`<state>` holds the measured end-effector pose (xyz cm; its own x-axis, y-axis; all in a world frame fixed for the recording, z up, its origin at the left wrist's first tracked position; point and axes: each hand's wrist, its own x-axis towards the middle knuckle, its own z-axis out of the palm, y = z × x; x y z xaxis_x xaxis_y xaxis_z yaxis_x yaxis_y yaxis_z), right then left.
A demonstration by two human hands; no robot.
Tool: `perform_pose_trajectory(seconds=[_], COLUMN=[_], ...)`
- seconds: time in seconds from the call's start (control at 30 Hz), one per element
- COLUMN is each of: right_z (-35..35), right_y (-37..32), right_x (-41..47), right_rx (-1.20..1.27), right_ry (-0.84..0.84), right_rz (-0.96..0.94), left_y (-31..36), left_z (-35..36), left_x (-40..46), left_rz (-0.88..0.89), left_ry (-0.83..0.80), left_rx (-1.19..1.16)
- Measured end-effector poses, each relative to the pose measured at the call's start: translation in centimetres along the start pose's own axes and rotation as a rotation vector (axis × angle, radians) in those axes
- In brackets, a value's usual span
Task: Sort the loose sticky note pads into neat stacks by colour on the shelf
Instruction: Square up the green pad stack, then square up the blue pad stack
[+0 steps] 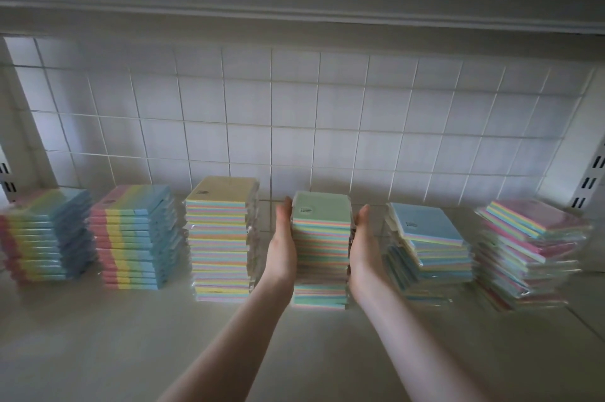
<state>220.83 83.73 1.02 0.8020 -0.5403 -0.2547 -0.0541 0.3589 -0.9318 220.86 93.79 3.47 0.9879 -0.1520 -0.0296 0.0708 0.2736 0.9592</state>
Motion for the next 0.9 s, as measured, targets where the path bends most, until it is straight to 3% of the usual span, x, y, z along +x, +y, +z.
perform_pose_trajectory(seconds=[0.27, 0.5, 0.63, 0.8, 0.9], right_z=[-0.1, -2.4, -4.3, -7.7, -9.4], right_y=[-0.6, -0.4, 0.0, 0.3, 1.2], right_x=[-0.3, -2.3, -4.2, -6.9, -8.1], right_rx=[-0.082, -0.110, -0.267, -0.514, -0.569], right_ry=[-0.069, -0.099, 0.005, -0.089, -0.047], right_rz=[0.037, -0.057, -0.103, -0.181, -0.210], left_y=[0.0, -0.1, -0.4, -1.8, -3.1], left_z=[-0.1, -0.6, -1.1, -1.8, -2.2], left_x=[-0.3, -1.6, -3.7, -6.5, -8.7], left_rz=[-0.006, 0.033, 0.077, 0.116, 0.098], left_ry=[0.009, -0.023, 0.047, 0.094, 0.089], left_rx=[0.083, 0.076, 0.180, 0.313, 0.414])
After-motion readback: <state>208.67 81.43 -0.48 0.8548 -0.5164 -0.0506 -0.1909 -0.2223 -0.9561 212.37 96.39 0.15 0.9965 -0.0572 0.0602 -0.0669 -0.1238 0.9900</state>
